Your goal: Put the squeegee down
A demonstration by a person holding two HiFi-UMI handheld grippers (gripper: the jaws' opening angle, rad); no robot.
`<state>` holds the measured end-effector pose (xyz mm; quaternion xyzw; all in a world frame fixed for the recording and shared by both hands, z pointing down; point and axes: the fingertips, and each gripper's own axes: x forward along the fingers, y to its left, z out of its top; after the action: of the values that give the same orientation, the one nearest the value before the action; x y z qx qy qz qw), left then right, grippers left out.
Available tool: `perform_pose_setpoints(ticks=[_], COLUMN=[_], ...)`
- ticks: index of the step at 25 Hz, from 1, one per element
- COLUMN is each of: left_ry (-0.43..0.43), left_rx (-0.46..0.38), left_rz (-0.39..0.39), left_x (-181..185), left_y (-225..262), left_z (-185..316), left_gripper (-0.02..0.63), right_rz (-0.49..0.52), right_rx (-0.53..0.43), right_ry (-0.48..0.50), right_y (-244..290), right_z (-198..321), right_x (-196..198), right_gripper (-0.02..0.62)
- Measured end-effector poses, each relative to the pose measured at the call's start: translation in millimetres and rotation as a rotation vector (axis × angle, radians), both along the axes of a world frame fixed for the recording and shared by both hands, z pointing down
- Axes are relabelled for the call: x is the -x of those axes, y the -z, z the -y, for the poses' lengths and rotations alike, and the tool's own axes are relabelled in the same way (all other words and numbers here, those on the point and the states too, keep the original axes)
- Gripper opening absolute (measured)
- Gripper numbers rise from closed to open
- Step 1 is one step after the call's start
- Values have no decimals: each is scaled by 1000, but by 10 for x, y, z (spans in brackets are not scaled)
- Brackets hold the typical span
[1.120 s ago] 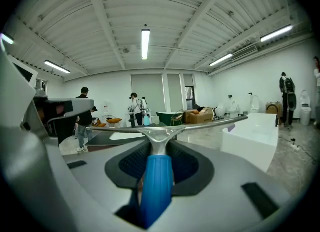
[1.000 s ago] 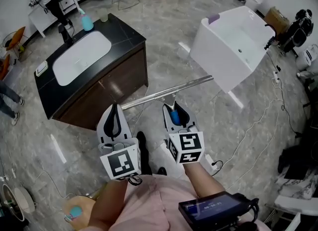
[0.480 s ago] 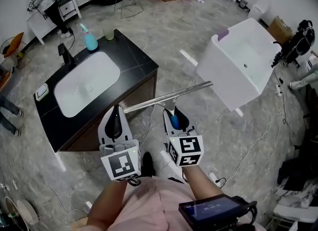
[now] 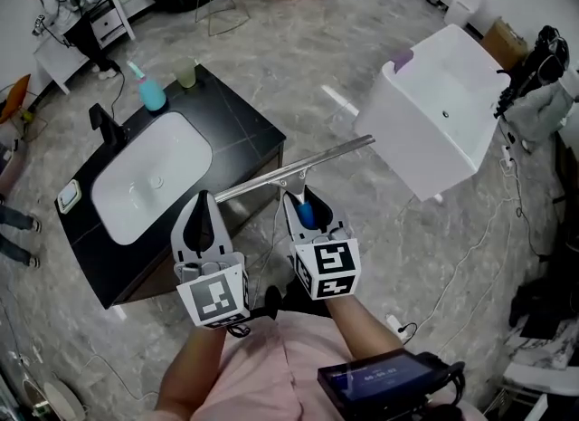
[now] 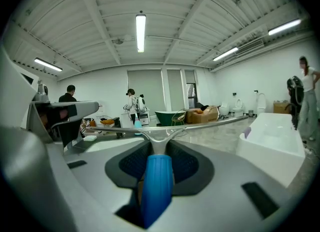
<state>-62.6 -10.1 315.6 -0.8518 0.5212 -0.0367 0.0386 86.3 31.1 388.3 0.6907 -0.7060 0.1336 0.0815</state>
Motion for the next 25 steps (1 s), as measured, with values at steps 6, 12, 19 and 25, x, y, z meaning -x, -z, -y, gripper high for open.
perform_pose_setpoints(ticks=[6,12,19,25], left_ry=[34,99,226,345], left_rx=[29,4,-4,-46], left_rz=[15,29,50,42], left_x=[-161,-354,-530,-344], left_y=[-188,-217,-204,122], left_z=[447,1053,1616,1877], left_gripper=[9,9,9,9], right_rz=[15,36,53,50], right_rx=[20,45,43,-3], right_ry=[27,107,228,341], right_y=[-165,-301,-339,-21], right_z=[497,1174,1940,2440], right_x=[-186,-354,-557,-393], right_gripper=[123,123,123,123])
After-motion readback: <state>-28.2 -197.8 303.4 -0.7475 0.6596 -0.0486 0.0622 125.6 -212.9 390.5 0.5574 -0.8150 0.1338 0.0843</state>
